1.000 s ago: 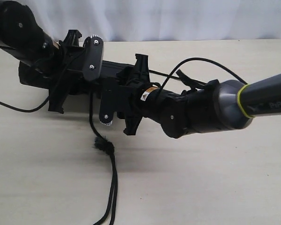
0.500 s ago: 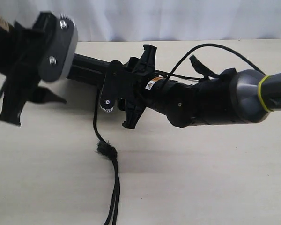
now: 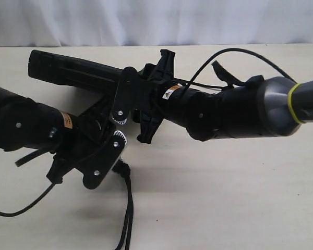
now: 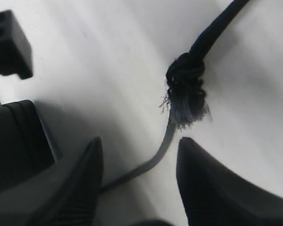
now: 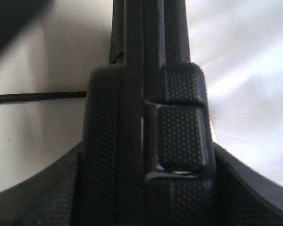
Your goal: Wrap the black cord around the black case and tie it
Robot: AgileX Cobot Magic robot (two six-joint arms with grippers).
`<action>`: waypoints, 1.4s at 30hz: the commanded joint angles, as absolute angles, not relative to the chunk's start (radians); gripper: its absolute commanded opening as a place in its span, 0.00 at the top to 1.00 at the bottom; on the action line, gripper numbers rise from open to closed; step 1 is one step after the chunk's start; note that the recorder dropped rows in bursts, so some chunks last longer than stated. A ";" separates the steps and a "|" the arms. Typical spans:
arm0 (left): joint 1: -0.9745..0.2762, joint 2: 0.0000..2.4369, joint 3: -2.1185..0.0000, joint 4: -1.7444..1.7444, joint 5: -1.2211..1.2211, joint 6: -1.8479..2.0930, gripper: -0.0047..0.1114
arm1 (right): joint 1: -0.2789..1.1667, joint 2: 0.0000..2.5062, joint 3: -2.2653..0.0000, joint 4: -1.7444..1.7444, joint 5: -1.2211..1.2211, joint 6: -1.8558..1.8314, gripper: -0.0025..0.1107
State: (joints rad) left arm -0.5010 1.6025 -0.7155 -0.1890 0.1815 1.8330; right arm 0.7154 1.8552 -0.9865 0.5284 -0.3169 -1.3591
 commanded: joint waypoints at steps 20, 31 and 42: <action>-0.564 1.803 -0.712 -0.192 0.096 1.884 0.55 | 0.707 1.838 -0.988 0.543 -0.355 -1.337 0.94; -0.566 1.838 -0.712 -0.192 0.048 1.920 0.60 | 0.707 1.838 -0.988 0.543 -0.355 -1.337 0.94; -0.606 1.867 -0.712 -0.200 0.032 1.908 0.83 | 0.707 1.838 -0.988 0.543 -0.357 -1.337 0.94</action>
State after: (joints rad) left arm -0.5936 1.8626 -0.7132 -0.1928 -0.0110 1.9170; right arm 0.7132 1.8539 -0.9847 0.5284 -0.3146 -1.3505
